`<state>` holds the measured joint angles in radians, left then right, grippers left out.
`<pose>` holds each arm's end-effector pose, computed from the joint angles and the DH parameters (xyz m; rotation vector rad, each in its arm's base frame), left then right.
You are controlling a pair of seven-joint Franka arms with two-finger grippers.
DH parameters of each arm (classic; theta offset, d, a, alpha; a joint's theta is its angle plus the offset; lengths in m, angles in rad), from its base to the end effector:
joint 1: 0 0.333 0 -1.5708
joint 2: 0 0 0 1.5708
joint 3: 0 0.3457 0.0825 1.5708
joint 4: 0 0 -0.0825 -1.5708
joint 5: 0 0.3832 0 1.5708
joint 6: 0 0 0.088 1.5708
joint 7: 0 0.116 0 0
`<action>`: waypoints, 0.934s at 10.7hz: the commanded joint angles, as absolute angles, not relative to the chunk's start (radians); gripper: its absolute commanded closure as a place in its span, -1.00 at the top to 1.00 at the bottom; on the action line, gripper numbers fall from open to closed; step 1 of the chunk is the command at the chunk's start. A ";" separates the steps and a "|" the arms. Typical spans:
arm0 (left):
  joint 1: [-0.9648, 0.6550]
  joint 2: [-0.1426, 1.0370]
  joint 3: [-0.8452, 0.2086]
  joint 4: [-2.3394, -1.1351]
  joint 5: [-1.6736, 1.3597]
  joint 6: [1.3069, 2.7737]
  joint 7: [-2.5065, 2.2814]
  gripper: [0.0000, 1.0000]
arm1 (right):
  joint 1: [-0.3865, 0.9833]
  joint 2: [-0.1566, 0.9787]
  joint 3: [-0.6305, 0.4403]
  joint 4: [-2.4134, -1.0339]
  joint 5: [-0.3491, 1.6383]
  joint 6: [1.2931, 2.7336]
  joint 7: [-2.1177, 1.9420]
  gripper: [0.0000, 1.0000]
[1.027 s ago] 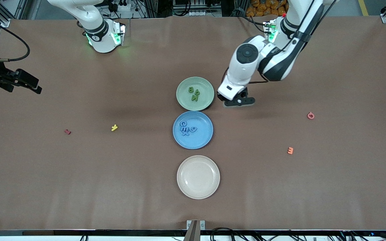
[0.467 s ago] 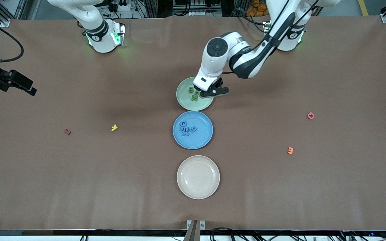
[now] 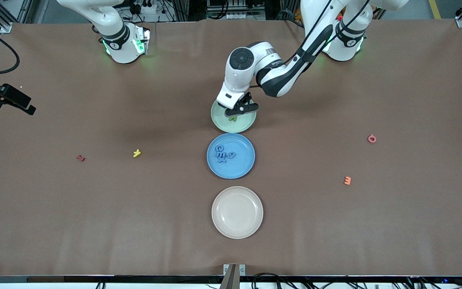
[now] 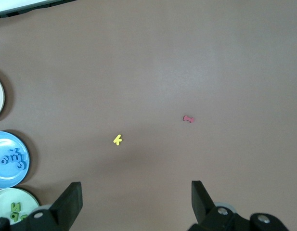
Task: Sort letters by color into matching plates
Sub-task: 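Lower the green U onto the green plate and open the left gripper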
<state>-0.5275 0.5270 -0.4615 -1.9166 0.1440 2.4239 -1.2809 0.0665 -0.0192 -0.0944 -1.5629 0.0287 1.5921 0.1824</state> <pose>0.3718 -0.5265 0.2636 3.0227 0.3703 -0.1500 0.5501 -0.0127 0.6615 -3.0895 0.3260 -0.0712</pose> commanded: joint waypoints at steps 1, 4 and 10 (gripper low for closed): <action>-0.540 0.548 -0.448 -1.867 0.137 2.402 -1.296 1.00 | 0.072 -0.014 -0.087 -1.554 -0.009 1.556 0.186 1.00; -0.523 0.485 -0.414 -1.867 0.140 2.399 -1.278 1.00 | 0.087 -0.012 -0.084 -1.557 -0.034 1.548 0.100 1.00; -0.384 0.298 -0.403 -1.852 0.132 2.168 -0.944 1.00 | 0.091 -0.012 -0.084 -1.565 -0.034 1.546 0.046 1.00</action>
